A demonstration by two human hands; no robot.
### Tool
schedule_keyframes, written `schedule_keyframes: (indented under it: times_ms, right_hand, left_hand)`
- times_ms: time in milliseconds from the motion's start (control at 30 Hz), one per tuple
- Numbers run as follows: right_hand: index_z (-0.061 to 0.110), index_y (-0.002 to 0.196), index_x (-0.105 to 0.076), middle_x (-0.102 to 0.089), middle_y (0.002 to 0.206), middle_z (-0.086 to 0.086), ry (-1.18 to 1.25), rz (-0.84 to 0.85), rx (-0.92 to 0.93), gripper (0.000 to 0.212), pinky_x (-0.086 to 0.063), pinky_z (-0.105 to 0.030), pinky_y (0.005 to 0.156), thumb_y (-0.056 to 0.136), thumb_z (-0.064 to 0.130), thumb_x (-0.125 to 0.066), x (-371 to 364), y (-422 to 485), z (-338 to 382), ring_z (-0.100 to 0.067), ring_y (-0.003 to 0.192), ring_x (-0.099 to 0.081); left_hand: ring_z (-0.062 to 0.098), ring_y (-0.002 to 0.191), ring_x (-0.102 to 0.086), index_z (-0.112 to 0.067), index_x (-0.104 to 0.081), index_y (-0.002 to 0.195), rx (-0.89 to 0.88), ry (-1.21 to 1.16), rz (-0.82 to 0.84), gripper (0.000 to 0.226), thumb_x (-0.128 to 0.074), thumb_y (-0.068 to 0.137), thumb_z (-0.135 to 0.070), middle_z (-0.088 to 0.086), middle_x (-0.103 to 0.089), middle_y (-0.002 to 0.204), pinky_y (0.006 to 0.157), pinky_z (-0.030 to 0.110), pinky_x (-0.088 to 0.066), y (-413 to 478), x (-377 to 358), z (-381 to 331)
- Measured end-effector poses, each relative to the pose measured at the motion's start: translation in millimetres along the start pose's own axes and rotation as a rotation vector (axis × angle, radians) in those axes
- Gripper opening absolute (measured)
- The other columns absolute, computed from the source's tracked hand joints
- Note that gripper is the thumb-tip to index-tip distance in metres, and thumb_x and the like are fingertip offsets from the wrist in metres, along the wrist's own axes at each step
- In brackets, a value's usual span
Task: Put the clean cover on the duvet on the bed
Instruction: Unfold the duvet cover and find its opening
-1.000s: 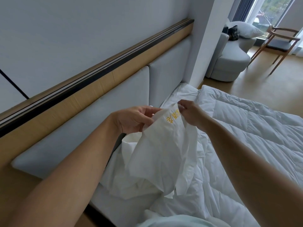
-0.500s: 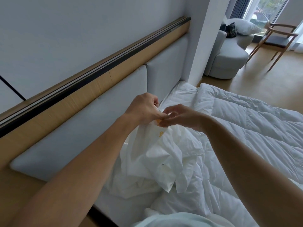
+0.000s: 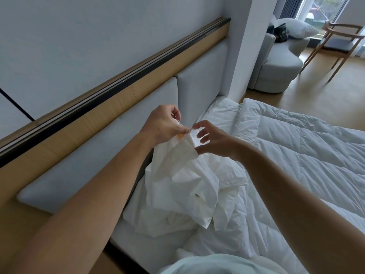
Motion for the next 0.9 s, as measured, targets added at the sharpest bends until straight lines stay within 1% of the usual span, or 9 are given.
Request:
schedule_keyframes:
  times_ms: [100, 233, 333, 433, 567, 633, 733, 833, 900]
  right_hand:
    - [0.027, 0.124, -0.044, -0.068, 0.104, -0.005, 0.105, -0.018, -0.055, 0.053, -0.063, -0.037, 0.080, 0.085, 0.036, -0.079, -2.0, 3.1, -0.8, -0.021, 0.088, -0.072]
    - [0.026, 0.140, -0.036, -0.075, 0.098, -0.007, 0.081, 0.181, -0.110, 0.074, -0.061, -0.028, 0.067, 0.083, 0.013, -0.082, -8.9, 0.2, -4.1, -0.023, 0.079, -0.076]
    - [0.025, 0.143, -0.036, -0.074, 0.101, -0.009, 0.098, 0.200, -0.114, 0.080, -0.061, -0.028, 0.069, 0.081, 0.008, -0.083, -8.7, -2.8, -5.5, -0.027, 0.085, -0.076]
    - [0.023, 0.136, -0.040, -0.074, 0.104, -0.009, 0.150, 0.236, -0.151, 0.070, -0.062, -0.032, 0.073, 0.082, 0.009, -0.082, -7.8, -6.1, -5.1, -0.029, 0.087, -0.076]
    - [0.014, 0.125, -0.052, -0.077, 0.102, -0.011, 0.170, 0.355, -0.203, 0.035, -0.062, -0.038, 0.084, 0.097, 0.029, -0.067, -10.1, -13.4, -2.4, -0.028, 0.089, -0.076]
    - [0.005, 0.125, -0.059, -0.077, 0.101, -0.014, 0.240, 0.392, -0.225, 0.040, -0.061, -0.036, 0.080, 0.102, 0.038, -0.057, -13.2, -16.1, -3.0, -0.027, 0.085, -0.075]
    - [0.000, 0.116, -0.070, -0.076, 0.095, -0.015, 0.222, 0.403, -0.207, 0.034, -0.059, -0.030, 0.075, 0.094, 0.026, -0.072, -16.4, -15.7, -5.0, -0.023, 0.077, -0.069]
    - [0.005, 0.110, -0.075, -0.071, 0.100, -0.022, 0.109, 0.384, -0.173, 0.026, -0.057, -0.027, 0.074, 0.085, 0.012, -0.079, -15.1, -13.7, -6.0, -0.025, 0.082, -0.060]
    - [0.012, 0.105, -0.076, -0.072, 0.099, -0.015, 0.012, 0.375, -0.155, 0.023, -0.057, -0.027, 0.074, 0.083, 0.010, -0.079, -13.2, -12.6, -6.3, -0.022, 0.082, -0.061]
  left_hand:
    - [0.014, 0.079, -0.061, -0.023, -0.058, 0.093, -0.044, 0.078, -0.074, 0.034, -0.087, 0.077, -0.032, -0.001, -0.063, 0.095, 0.058, 0.010, -0.044, 0.5, -1.0, -2.5]
    - [0.018, 0.082, -0.064, -0.020, -0.057, 0.097, -0.076, 0.118, -0.146, 0.033, -0.084, 0.080, -0.029, -0.004, -0.062, 0.097, 0.054, 0.007, -0.041, 2.1, -1.0, -4.9]
    - [0.018, 0.082, -0.064, -0.022, -0.056, 0.099, -0.089, 0.117, -0.191, 0.033, -0.083, 0.082, -0.029, -0.005, -0.061, 0.098, 0.058, 0.006, -0.042, 2.7, 0.1, -3.6]
    - [0.018, 0.083, -0.064, -0.022, -0.055, 0.098, -0.096, 0.111, -0.219, 0.032, -0.083, 0.083, -0.030, -0.005, -0.061, 0.098, 0.059, 0.006, -0.042, 3.2, 0.4, -2.9]
    - [0.017, 0.081, -0.065, -0.020, -0.055, 0.096, -0.120, 0.101, -0.320, 0.029, -0.081, 0.084, -0.025, -0.004, -0.062, 0.094, 0.063, 0.010, -0.046, 3.0, 1.3, -4.3]
    - [0.017, 0.080, -0.065, -0.019, -0.055, 0.094, -0.144, 0.092, -0.368, 0.027, -0.080, 0.085, -0.022, -0.004, -0.062, 0.092, 0.067, 0.014, -0.050, 2.6, 1.5, -6.6]
    - [0.017, 0.080, -0.065, -0.019, -0.054, 0.095, -0.167, 0.081, -0.375, 0.026, -0.079, 0.086, -0.021, -0.004, -0.062, 0.091, 0.072, 0.023, -0.056, 3.1, 0.3, -9.0]
    - [0.015, 0.080, -0.063, -0.021, -0.054, 0.096, -0.161, 0.082, -0.341, 0.026, -0.079, 0.087, -0.022, -0.005, -0.061, 0.092, 0.065, 0.009, -0.047, 4.6, -0.3, -6.6]
    - [0.016, 0.082, -0.062, -0.020, -0.054, 0.096, -0.153, 0.081, -0.316, 0.025, -0.078, 0.088, -0.024, -0.004, -0.061, 0.093, 0.062, 0.006, -0.042, 5.1, -0.7, -3.3]
Point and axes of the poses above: each hand's wrist, its own y-axis towards the middle knuckle, its own x-axis out of the back of the hand, z = x × y, the point moved 3 cm from there along y, towards the middle knuckle
